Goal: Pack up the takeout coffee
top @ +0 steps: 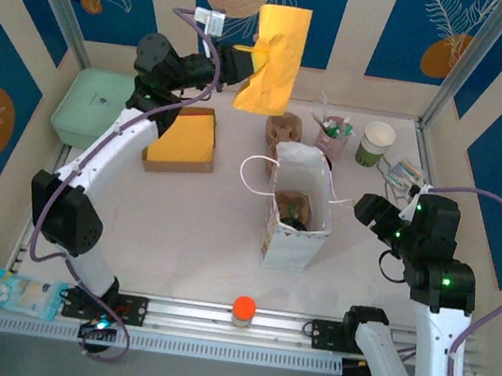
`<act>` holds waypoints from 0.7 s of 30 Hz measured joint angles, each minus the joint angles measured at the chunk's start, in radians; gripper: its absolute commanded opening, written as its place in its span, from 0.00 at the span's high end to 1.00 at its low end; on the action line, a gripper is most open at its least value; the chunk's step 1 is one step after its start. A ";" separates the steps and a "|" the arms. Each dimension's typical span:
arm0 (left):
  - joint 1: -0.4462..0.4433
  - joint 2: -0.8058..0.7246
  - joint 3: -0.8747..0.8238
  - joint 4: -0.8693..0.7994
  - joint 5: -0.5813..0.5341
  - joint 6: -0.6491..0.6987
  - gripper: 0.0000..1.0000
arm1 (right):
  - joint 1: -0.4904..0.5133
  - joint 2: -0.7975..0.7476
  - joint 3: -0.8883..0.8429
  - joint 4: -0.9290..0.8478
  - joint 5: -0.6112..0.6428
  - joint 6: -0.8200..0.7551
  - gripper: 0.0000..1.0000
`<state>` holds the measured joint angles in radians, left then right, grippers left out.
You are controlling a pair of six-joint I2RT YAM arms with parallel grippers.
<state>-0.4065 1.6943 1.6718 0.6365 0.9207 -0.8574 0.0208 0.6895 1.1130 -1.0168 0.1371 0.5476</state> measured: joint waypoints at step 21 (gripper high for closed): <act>-0.161 0.067 -0.192 0.287 0.035 0.046 1.00 | 0.000 -0.026 0.000 -0.001 0.000 0.003 0.17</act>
<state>-0.5674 1.7611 1.4799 0.9234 0.9562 -0.8112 0.0208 0.6640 1.1126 -1.0176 0.1375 0.5510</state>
